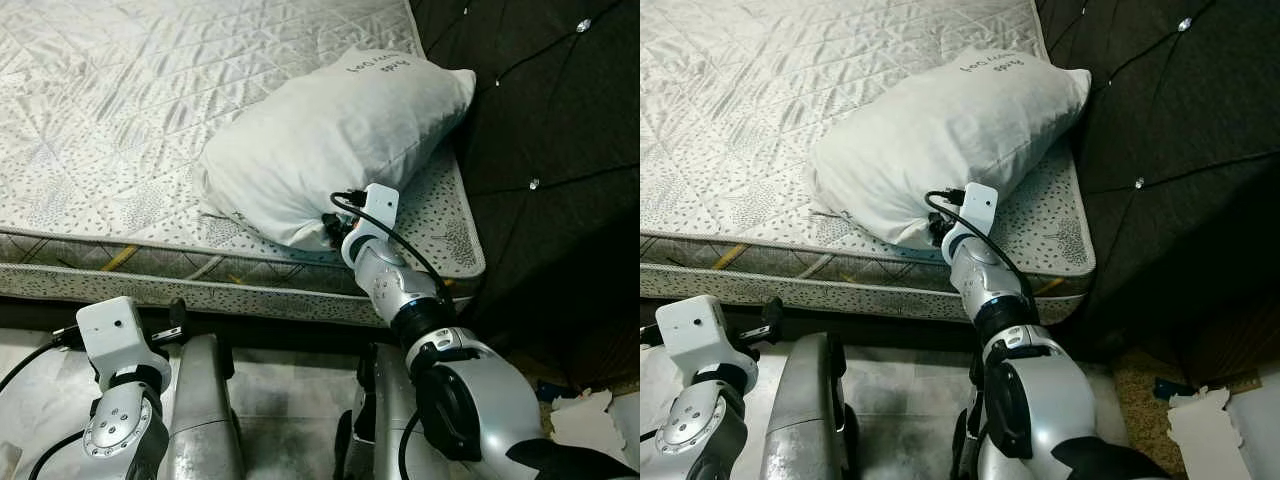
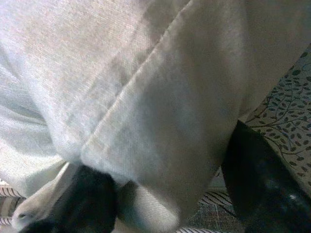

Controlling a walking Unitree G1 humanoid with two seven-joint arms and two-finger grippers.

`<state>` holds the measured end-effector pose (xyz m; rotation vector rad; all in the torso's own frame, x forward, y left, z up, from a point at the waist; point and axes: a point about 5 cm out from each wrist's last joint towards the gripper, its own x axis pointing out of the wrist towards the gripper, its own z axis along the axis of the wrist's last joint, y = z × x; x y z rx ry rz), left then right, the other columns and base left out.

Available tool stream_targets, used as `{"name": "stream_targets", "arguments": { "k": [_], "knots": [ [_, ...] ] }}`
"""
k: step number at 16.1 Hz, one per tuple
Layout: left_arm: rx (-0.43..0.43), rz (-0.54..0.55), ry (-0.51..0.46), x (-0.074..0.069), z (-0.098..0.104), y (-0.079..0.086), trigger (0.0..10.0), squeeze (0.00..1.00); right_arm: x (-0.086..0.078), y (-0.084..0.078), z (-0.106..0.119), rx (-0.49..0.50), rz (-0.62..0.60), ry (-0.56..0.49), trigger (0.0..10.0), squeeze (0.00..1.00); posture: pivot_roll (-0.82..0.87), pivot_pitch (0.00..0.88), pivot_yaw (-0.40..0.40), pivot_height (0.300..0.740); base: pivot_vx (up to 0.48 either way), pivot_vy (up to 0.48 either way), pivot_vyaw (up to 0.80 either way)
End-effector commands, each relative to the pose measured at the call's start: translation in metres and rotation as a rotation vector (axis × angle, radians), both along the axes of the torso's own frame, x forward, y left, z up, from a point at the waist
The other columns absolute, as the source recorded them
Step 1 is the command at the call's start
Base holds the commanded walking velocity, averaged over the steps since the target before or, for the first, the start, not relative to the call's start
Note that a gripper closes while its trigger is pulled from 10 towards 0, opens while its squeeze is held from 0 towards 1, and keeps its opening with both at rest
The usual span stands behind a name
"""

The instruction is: Clean up the room

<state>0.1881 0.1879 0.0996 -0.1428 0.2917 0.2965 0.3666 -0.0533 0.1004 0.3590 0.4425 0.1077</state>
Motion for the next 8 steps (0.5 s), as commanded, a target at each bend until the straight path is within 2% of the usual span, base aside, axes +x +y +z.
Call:
{"name": "stream_targets", "arguments": {
  "k": [1,8],
  "knots": [
    [-0.033,0.016,-0.004,-0.001,0.002,-0.005,10.0,0.0,0.003,0.023,0.016,0.055,0.013,-0.036,0.0,0.0,0.11,0.162,-0.107,0.546,0.0,0.0,0.0],
    [-0.018,0.001,-0.022,0.006,0.005,-0.003,10.0,0.0,0.012,-0.002,0.019,0.009,-0.047,-0.077,0.0,0.0,0.11,0.136,-0.099,0.546,0.0,0.0,0.0]
  ]
}}
